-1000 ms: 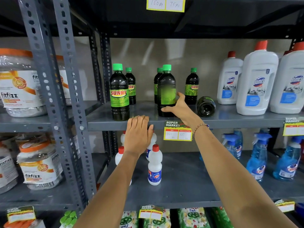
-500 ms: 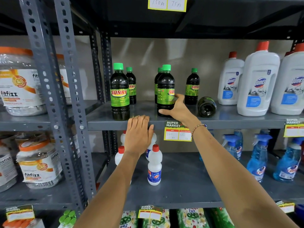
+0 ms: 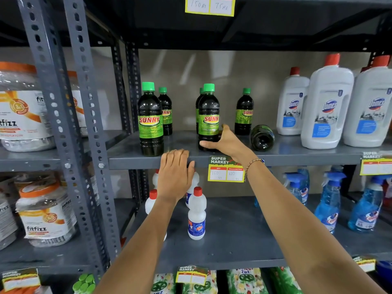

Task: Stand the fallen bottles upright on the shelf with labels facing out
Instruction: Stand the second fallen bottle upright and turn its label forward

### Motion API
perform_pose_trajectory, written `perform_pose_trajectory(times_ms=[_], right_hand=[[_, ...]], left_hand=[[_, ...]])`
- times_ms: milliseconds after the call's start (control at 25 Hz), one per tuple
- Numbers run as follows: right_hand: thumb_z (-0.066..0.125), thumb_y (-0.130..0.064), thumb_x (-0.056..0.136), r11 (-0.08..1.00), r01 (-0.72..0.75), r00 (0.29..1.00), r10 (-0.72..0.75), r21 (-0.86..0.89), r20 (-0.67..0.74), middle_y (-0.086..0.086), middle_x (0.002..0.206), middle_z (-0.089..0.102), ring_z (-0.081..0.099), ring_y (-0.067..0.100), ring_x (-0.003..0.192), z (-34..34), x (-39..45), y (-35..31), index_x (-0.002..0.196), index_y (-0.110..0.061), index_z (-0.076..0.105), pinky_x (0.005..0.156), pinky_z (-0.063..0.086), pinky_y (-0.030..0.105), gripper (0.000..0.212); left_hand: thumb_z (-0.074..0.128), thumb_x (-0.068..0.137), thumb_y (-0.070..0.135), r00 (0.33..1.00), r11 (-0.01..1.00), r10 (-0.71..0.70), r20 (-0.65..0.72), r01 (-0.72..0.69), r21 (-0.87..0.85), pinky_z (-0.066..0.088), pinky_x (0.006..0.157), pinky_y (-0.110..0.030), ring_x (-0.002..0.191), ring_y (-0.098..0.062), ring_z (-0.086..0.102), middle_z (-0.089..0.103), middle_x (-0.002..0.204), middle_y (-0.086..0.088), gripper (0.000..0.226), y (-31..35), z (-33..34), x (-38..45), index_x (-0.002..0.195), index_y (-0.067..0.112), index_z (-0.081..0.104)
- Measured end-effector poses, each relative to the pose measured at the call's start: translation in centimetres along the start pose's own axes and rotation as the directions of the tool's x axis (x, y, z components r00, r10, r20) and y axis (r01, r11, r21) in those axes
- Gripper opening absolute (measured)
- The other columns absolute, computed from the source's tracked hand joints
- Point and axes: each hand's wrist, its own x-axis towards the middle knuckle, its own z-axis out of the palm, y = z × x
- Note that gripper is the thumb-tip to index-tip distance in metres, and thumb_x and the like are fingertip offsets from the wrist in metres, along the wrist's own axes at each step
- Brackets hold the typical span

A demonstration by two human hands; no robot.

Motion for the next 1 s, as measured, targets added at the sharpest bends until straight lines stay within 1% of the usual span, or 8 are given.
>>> perform_pose_trajectory(times_ms=[160, 440, 560, 760, 840, 920, 960, 1000], right_hand=[[0.084, -0.026, 0.069, 1.000, -0.004, 1.000, 0.004, 0.020, -0.001, 0.007, 0.144, 0.046, 0.046, 0.021, 0.128, 0.0, 0.1, 0.1, 0.147, -0.005, 0.016, 0.095, 0.037, 0.029, 0.106], [0.087, -0.036, 0.062, 0.999, 0.012, 0.999, -0.014, -0.032, -0.044, 0.003, 0.126, 0.057, 0.054, 0.020, 0.115, 0.2, 0.0, 0.2, 0.134, -0.011, 0.034, 0.090, 0.042, 0.030, 0.092], [0.087, -0.038, 0.061, 0.998, 0.011, 0.999, -0.013, -0.055, -0.041, 0.003, 0.125, 0.059, 0.055, 0.021, 0.114, 0.1, 0.0, 0.3, 0.132, -0.012, 0.037, 0.095, 0.045, 0.035, 0.091], [0.084, -0.043, 0.064, 0.999, 0.034, 0.999, -0.034, -0.040, 0.023, 0.006, 0.125, 0.061, 0.057, 0.021, 0.115, -0.4, 0.1, 0.0, 0.132, -0.010, 0.043, 0.102, 0.044, 0.042, 0.087], [0.082, -0.040, 0.069, 1.000, 0.017, 0.994, -0.019, 0.019, 0.106, 0.006, 0.127, 0.061, 0.056, 0.019, 0.117, -1.4, 0.1, 0.2, 0.132, -0.009, 0.045, 0.103, 0.044, 0.040, 0.079], [0.077, -0.025, 0.078, 0.997, -0.002, 0.982, -0.013, 0.079, 0.187, 0.004, 0.132, 0.058, 0.053, 0.017, 0.122, -2.7, 0.0, 0.7, 0.135, -0.009, 0.046, 0.098, 0.046, 0.029, 0.067], [0.073, -0.016, 0.082, 0.994, -0.005, 0.979, -0.018, 0.111, 0.204, 0.004, 0.134, 0.056, 0.052, 0.015, 0.123, -3.2, 0.0, 0.9, 0.137, -0.007, 0.044, 0.092, 0.047, 0.023, 0.063], [0.070, -0.009, 0.084, 0.990, -0.007, 0.979, -0.022, 0.142, 0.202, 0.006, 0.136, 0.054, 0.051, 0.014, 0.122, -3.3, -0.1, 1.1, 0.139, -0.005, 0.043, 0.089, 0.046, 0.019, 0.062]], left_hand=[[0.037, 0.097, 0.034, 1.000, 1.000, 0.015, -0.023, -0.015, -0.010, 0.040, 0.100, -0.043, 0.105, -0.029, 0.058, 0.065, 0.112, -0.010, 0.038, -0.1, 0.0, 0.1, 0.114, 0.007, 0.058], [0.041, 0.096, 0.032, 0.999, 0.999, 0.036, -0.027, -0.036, -0.010, 0.039, 0.100, -0.043, 0.105, -0.030, 0.058, 0.065, 0.113, -0.012, 0.037, -0.2, 0.1, 0.0, 0.114, 0.006, 0.059], [0.043, 0.096, 0.031, 1.000, 1.000, -0.005, -0.021, 0.005, -0.013, 0.043, 0.095, -0.043, 0.099, -0.029, 0.060, 0.066, 0.108, -0.011, 0.033, 0.4, -0.4, 0.2, 0.109, 0.006, 0.061], [0.018, 0.096, 0.056, 0.971, 0.987, -0.129, 0.200, 0.146, -0.072, 0.043, 0.072, -0.039, 0.084, -0.029, 0.057, 0.062, 0.083, -0.006, 0.063, 1.6, -3.0, 4.5, 0.084, 0.011, 0.061], [0.025, 0.094, 0.062, 0.908, 0.919, -0.097, 0.407, 0.239, -0.313, 0.046, 0.081, -0.038, 0.103, -0.027, 0.058, 0.065, 0.107, -0.007, 0.062, 0.8, -3.2, 7.1, 0.108, 0.013, 0.059], [0.040, 0.094, 0.058, 0.741, 0.761, -0.045, 0.670, 0.460, -0.458, 0.037, 0.103, -0.037, 0.134, -0.024, 0.042, 0.043, 0.147, -0.006, 0.072, 0.3, -3.0, 9.4, 0.147, 0.011, 0.027], [0.046, 0.093, 0.055, 0.665, 0.675, -0.027, 0.747, 0.563, -0.477, 0.031, 0.110, -0.037, 0.141, -0.023, 0.032, 0.031, 0.155, -0.005, 0.080, 0.3, -2.6, 10.1, 0.152, 0.012, 0.012], [0.051, 0.093, 0.050, 0.622, 0.592, -0.004, 0.783, 0.633, -0.499, 0.029, 0.113, -0.037, 0.142, -0.022, 0.030, 0.029, 0.156, -0.004, 0.082, 0.4, -2.3, 10.6, 0.153, 0.012, 0.009]])
